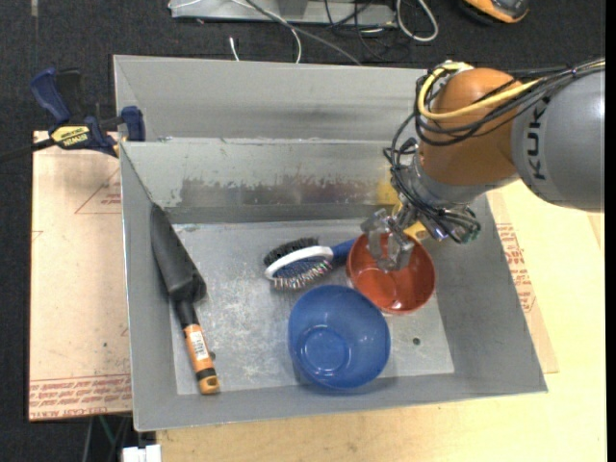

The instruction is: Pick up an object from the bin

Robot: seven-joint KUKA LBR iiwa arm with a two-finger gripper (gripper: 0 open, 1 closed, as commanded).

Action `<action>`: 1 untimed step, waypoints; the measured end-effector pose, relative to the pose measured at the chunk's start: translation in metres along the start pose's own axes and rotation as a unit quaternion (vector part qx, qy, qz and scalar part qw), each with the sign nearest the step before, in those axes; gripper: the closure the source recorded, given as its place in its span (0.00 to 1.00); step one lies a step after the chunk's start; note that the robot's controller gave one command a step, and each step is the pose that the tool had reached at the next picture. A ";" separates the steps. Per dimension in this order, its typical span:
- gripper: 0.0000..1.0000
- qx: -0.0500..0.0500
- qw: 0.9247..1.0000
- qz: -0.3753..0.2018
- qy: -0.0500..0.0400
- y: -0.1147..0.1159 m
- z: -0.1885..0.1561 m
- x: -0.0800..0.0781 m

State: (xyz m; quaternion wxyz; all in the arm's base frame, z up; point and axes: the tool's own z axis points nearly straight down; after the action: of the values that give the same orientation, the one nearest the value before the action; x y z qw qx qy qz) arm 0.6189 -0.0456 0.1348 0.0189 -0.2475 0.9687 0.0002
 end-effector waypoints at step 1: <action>1.00 0.000 0.992 -0.125 -0.002 -0.017 -0.005 -0.014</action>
Offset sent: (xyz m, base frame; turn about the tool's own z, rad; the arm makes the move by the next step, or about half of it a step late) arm -0.0029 -0.0069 0.1746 -0.2103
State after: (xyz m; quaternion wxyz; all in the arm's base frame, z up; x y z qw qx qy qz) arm 0.6391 -0.0542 0.1402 0.0206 -0.3667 0.9301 -0.0018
